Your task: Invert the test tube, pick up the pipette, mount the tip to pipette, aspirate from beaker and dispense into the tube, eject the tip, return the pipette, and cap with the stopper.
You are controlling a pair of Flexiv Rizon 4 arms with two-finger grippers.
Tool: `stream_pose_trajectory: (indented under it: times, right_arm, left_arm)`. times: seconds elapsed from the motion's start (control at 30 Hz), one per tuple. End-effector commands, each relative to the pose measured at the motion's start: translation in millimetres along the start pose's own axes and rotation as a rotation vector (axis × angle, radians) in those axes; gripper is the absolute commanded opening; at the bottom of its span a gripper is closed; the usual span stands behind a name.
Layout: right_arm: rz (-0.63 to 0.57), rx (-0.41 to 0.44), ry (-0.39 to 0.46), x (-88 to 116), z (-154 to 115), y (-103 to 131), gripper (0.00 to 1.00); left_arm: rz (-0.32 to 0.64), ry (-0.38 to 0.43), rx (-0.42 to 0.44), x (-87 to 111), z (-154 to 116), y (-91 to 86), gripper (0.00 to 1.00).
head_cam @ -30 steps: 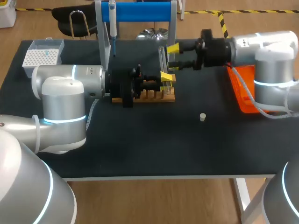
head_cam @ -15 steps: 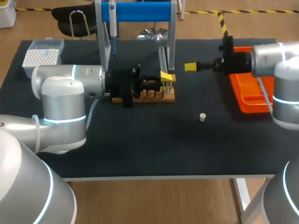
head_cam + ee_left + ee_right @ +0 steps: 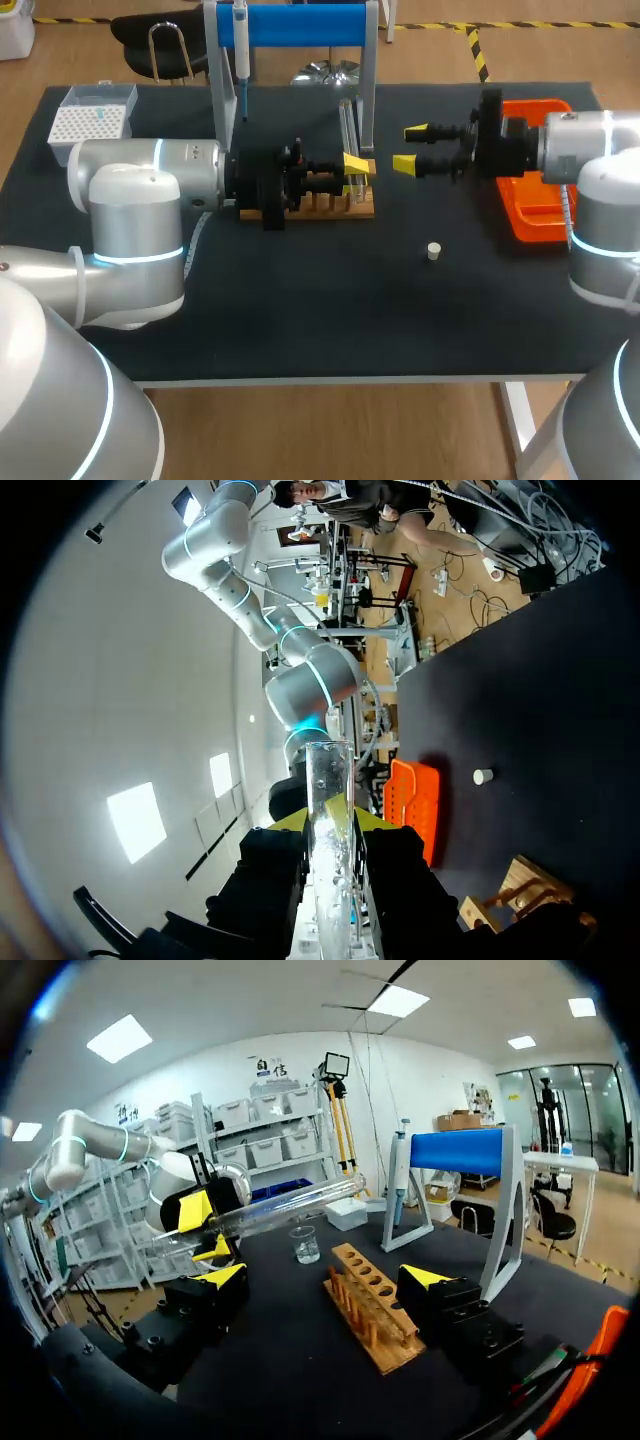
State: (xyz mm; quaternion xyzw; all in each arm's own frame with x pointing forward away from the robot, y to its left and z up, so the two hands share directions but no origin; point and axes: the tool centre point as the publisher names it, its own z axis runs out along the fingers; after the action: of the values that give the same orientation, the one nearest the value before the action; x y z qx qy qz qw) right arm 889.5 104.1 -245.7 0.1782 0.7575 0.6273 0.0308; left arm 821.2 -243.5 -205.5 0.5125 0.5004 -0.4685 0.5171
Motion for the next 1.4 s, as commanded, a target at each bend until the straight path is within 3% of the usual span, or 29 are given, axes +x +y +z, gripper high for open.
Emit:
stream_pose_trajectory:
  times: [0.03, 0.43, 0.87, 1.2, 1.3, 1.33, 1.4]
  right_arm:
    - [-0.067, -0.024, -0.023, -2.9, 5.5, -11.7, 1.0]
    - [-0.075, 0.02, -0.072, -19.1, 15.9, -29.7, 1.0]
    - [-0.175, 0.006, -0.133, -15.4, 23.1, -34.4, 1.0]
    - [-0.175, 0.006, -0.133, -15.4, 23.1, -34.4, 1.0]
    - [-0.175, 0.006, -0.133, -15.4, 23.1, -34.4, 1.0]
    - [-0.175, 0.006, -0.133, -15.4, 23.1, -34.4, 1.0]
    - [-0.175, 0.006, -0.133, -15.4, 23.1, -34.4, 1.0]
  left_arm:
    - [0.002, -0.001, 0.001, 0.2, 0.3, 0.6, 0.0]
    - [0.002, -0.001, 0.001, 0.2, 0.3, 0.6, 0.0]
    - [0.002, -0.001, 0.001, 0.2, 0.3, 0.6, 0.0]
    - [0.002, -0.001, 0.001, 0.2, 0.3, 0.6, 0.0]
    - [-0.312, 0.004, 0.069, -2.4, 2.9, 14.8, 0.0]
    - [-0.408, -0.013, 0.134, -2.9, 5.4, 17.2, 0.0]
    - [-0.583, 0.002, 0.16, -6.6, 9.6, 19.9, 0.0]
